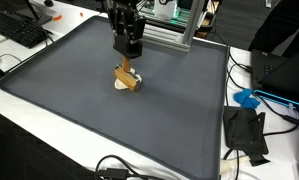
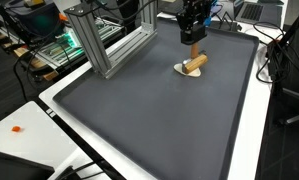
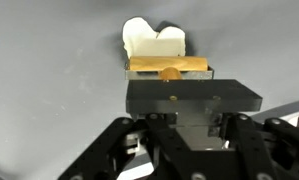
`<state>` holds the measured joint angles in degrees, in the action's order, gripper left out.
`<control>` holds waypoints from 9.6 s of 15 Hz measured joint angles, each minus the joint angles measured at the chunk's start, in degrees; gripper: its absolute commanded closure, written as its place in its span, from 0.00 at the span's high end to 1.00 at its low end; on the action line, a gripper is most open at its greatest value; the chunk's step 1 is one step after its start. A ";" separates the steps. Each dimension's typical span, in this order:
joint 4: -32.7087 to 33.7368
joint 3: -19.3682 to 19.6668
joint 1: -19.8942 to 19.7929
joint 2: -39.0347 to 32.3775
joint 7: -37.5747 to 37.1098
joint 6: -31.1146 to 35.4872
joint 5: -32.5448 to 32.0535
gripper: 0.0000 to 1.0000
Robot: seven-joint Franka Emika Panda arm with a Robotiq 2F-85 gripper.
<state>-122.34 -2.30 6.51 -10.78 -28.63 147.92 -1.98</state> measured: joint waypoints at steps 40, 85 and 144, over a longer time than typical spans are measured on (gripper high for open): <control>2.40 -0.93 0.99 0.39 21.83 -13.08 -0.10 0.24; 0.57 -4.95 -2.01 0.75 50.40 -5.15 10.53 0.24; 0.90 -4.08 -1.37 -0.98 29.85 -0.93 3.32 0.23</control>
<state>-121.44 -6.39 5.15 -11.77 1.22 146.99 1.35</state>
